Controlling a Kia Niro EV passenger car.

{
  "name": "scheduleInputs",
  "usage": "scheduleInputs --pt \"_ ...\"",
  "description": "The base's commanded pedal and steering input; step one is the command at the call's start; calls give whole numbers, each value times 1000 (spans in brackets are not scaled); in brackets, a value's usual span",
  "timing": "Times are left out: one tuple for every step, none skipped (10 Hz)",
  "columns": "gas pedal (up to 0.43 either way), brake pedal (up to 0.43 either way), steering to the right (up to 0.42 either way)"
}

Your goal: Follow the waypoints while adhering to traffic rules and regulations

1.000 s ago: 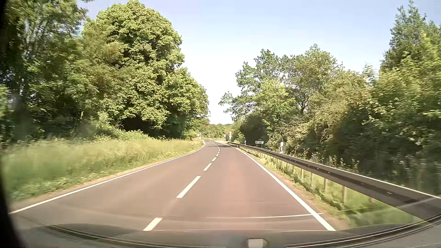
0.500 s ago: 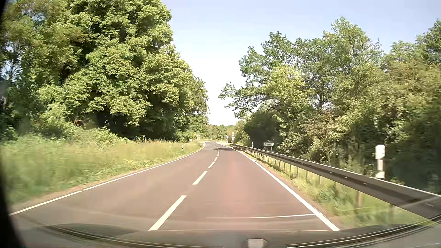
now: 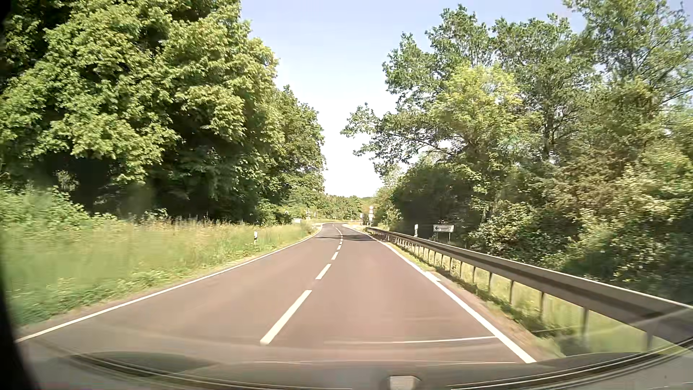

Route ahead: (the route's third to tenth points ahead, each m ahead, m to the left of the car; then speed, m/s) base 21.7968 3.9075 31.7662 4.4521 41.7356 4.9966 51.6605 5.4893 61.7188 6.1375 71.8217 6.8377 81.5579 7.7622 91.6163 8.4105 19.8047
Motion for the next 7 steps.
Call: scheduleInputs --pt "0 140 -4" --pt "0 165 -5" --pt "0 177 -5" --pt "0 183 -5" --pt "0 189 -5" --pt "0 195 -5" --pt "0 201 -5"
